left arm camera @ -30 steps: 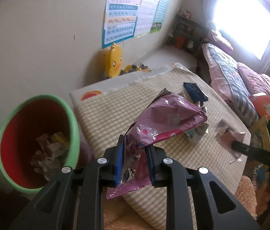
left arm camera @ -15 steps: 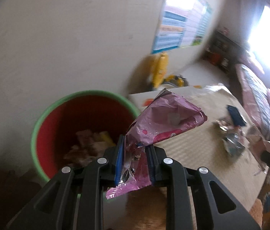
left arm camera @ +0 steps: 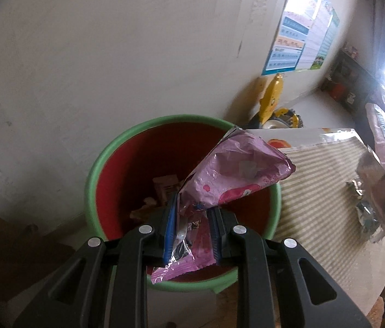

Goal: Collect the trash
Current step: 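Open both grippers to drop the pink bag and paper box into the bucket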

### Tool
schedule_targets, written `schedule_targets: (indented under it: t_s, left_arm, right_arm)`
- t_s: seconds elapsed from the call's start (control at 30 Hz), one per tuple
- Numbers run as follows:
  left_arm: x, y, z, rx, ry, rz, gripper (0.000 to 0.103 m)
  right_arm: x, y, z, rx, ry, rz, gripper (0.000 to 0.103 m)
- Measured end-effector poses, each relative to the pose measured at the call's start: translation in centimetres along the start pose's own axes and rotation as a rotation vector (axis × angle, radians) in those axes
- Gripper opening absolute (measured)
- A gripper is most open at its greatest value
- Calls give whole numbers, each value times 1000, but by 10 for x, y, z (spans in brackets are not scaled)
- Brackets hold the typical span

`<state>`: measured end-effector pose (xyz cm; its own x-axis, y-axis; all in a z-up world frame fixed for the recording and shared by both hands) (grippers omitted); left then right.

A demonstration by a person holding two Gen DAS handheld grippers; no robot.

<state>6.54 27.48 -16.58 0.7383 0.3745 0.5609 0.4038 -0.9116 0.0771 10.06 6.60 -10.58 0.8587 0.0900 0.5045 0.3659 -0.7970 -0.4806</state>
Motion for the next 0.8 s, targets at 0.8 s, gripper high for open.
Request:
schedule_targets:
  t_s: [0.8]
  left_arm:
    - [-5,-34,7,59,-23,-69,43]
  right_arm:
    - [13,-62,67,59,-89,-94,56]
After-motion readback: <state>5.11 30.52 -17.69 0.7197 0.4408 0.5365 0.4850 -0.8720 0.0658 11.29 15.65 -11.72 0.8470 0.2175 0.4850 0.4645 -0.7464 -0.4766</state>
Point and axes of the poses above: each gripper's, at about its wrist camera, not at the fingertips, and z roughly the way its jaws point, y to its right, x to its top, the point moved 7 cm from there along z, roughly the way its jaws point, and after that the axes turned 2 degrees about x, right-handed, at the moved point
